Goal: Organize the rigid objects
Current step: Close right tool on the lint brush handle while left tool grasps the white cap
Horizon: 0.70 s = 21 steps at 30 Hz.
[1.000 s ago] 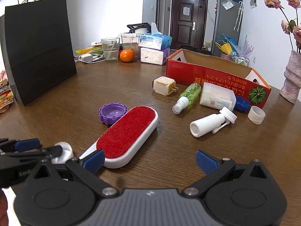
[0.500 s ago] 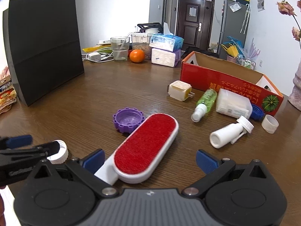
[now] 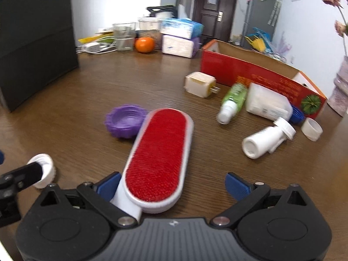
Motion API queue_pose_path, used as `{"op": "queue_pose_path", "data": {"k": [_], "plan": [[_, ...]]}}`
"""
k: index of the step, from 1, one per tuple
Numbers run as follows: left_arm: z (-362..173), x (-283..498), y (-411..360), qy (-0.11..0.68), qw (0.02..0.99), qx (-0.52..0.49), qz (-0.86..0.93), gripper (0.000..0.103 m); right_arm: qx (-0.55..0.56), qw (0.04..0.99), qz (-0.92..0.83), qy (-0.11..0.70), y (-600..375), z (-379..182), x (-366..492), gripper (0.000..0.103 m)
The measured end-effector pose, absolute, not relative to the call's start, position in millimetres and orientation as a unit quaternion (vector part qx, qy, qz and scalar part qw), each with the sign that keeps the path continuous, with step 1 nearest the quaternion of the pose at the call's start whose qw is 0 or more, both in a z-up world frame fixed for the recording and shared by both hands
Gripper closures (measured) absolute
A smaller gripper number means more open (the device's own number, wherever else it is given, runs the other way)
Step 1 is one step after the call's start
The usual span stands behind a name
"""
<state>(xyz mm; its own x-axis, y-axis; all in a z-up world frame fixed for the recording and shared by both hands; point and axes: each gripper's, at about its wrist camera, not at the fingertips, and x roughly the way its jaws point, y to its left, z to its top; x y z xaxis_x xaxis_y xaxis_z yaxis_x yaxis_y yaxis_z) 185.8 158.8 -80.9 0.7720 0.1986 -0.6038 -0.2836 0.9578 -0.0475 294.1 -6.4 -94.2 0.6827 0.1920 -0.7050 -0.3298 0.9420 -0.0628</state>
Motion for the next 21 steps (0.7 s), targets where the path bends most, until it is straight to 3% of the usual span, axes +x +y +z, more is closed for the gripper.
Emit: {"op": "queue_pose_path", "data": {"k": [9, 15, 18, 21], "plan": [[-89.2, 188.9, 151.6, 0.328, 0.935, -0.059, 0.122, 0.010, -0.064, 0.914, 0.179, 0.358, -14.6, -93.9, 296.8, 0.046], [-92.0, 191.5, 149.7, 0.333, 0.933, -0.055, 0.124, 0.011, -0.078, 0.916, 0.183, 0.349, -14.5, -93.2, 291.7, 0.048], [-93.3, 194.3, 149.1, 0.336, 0.932, -0.054, 0.125, 0.018, -0.077, 0.916, 0.184, 0.347, -16.9, -92.7, 289.3, 0.048], [-95.4, 196.5, 147.6, 0.337, 0.932, -0.049, 0.128, 0.031, -0.074, 0.918, 0.182, 0.343, -19.5, -91.2, 287.0, 0.048]]}}
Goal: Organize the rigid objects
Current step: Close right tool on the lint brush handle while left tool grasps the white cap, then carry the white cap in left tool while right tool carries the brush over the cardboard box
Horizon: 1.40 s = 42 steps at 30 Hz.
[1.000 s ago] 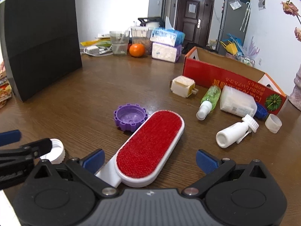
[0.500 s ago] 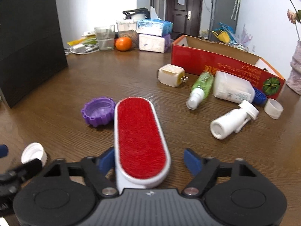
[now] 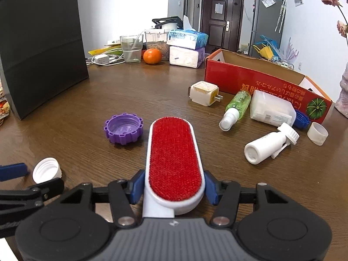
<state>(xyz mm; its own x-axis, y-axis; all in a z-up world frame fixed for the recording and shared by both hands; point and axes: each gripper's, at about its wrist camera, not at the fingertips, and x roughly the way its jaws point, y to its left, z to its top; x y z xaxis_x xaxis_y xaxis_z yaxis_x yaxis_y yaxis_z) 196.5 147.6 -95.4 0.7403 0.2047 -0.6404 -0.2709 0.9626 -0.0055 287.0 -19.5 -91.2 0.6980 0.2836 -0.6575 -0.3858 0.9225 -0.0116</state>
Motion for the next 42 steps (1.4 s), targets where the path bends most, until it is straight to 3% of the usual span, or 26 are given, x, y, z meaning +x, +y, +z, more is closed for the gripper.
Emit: {"op": "queue_pose_path", "data": {"k": [2, 5, 42], "plan": [[-94.3, 196.1, 147.2, 0.335, 0.933, -0.050, 0.123, 0.046, -0.073, 0.919, 0.182, 0.341, -21.3, -90.1, 286.0, 0.048], [-92.6, 196.0, 147.3, 0.335, 0.933, -0.054, 0.118, 0.061, -0.072, 0.920, 0.182, 0.338, -23.2, -89.2, 285.0, 0.048], [-26.6, 245.2, 81.4, 0.281, 0.957, -0.038, 0.052, 0.061, -0.026, 0.951, 0.131, 0.279, -97.9, -38.3, 291.8, 0.048]]}}
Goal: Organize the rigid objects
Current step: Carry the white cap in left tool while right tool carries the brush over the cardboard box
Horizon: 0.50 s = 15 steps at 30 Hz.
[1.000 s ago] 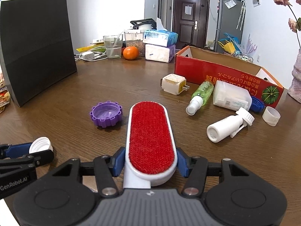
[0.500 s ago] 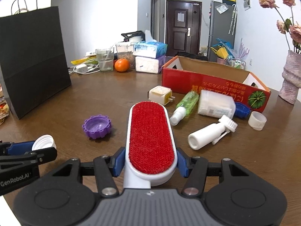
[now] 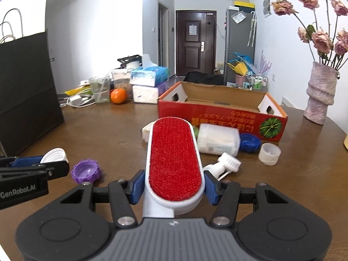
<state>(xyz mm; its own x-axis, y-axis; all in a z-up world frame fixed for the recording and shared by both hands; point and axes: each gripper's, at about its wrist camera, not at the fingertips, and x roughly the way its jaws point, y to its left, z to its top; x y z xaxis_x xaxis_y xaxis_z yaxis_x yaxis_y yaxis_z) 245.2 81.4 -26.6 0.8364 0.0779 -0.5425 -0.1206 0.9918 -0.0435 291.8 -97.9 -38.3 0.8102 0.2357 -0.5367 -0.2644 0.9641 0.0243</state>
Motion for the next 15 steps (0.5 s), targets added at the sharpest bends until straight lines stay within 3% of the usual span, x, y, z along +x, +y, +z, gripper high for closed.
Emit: {"op": "queue_pose_path", "data": {"k": [15], "plan": [[-3.1, 302.4, 38.9, 0.257, 0.965, -0.037, 0.024, 0.061, -0.013, 0.961, 0.098, 0.259, -135.1, -23.4, 333.3, 0.048]]}}
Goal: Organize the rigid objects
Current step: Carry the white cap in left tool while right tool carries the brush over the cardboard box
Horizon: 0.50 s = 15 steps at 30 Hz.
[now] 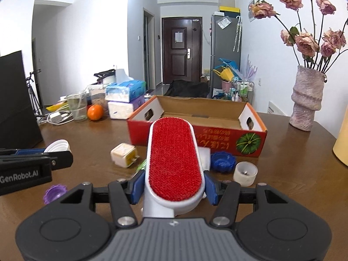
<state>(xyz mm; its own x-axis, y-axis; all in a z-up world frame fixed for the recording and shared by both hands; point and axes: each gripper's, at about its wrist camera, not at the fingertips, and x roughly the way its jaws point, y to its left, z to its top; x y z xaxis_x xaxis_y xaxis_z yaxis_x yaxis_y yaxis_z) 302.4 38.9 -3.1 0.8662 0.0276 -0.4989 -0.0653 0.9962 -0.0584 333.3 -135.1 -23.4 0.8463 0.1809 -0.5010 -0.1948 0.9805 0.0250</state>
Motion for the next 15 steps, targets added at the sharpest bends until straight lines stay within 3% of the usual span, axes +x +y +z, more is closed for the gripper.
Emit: {"op": "queue_pose_path", "data": {"k": [15], "plan": [[13.7, 368.4, -3.8, 0.247, 0.968, -0.043, 0.011, 0.061, 0.014, 0.967, 0.070, 0.244, -171.4, -14.9, 388.1, 0.048]]}}
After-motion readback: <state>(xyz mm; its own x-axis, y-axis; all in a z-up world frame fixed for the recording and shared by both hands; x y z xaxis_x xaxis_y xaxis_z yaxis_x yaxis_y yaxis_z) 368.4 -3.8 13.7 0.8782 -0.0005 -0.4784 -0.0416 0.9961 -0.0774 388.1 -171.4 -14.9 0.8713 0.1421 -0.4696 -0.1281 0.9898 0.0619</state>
